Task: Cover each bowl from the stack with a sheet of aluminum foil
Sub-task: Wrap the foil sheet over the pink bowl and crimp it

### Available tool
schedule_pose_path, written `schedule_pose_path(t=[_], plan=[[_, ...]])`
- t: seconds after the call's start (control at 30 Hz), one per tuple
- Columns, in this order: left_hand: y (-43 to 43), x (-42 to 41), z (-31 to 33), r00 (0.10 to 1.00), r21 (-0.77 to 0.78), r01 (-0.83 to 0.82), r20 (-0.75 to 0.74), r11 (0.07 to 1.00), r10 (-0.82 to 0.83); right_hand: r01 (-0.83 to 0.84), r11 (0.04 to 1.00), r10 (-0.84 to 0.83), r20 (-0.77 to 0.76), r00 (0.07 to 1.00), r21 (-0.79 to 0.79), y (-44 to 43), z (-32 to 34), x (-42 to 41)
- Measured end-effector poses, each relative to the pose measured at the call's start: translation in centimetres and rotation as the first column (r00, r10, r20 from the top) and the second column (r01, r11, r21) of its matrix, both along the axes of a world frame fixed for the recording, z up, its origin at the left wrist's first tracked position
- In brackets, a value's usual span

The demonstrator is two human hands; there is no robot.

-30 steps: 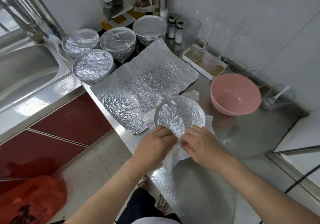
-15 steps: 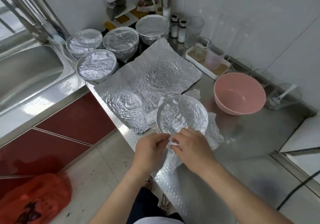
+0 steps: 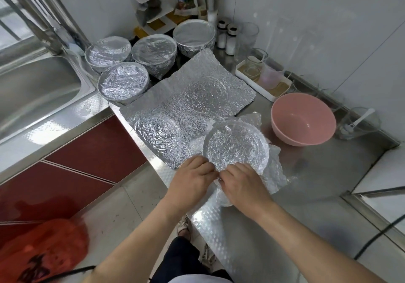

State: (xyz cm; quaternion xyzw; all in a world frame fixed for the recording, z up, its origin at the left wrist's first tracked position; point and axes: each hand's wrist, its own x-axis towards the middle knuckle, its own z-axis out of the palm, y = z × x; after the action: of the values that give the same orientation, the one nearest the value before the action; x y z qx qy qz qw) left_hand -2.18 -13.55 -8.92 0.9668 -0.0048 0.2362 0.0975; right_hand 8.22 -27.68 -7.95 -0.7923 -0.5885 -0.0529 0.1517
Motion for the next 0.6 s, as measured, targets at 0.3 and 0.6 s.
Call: schedule_pose_path(t=[0.3,0.6], plan=[[-0.3,0.3,0.9,0.99,-0.078,0.076,-0.113,0.994,-0.084,-0.067,0.997,0.059,-0.18,0.982,-0.041,-1.8,0.9,1.5],[-0.2,0.6,0.8,0.987,-0.091,0.081,-0.128,0.993,-0.092,-0.088,0.993,0.084,-0.068,0.994,-0.073,-2.6,0.5,1.7]])
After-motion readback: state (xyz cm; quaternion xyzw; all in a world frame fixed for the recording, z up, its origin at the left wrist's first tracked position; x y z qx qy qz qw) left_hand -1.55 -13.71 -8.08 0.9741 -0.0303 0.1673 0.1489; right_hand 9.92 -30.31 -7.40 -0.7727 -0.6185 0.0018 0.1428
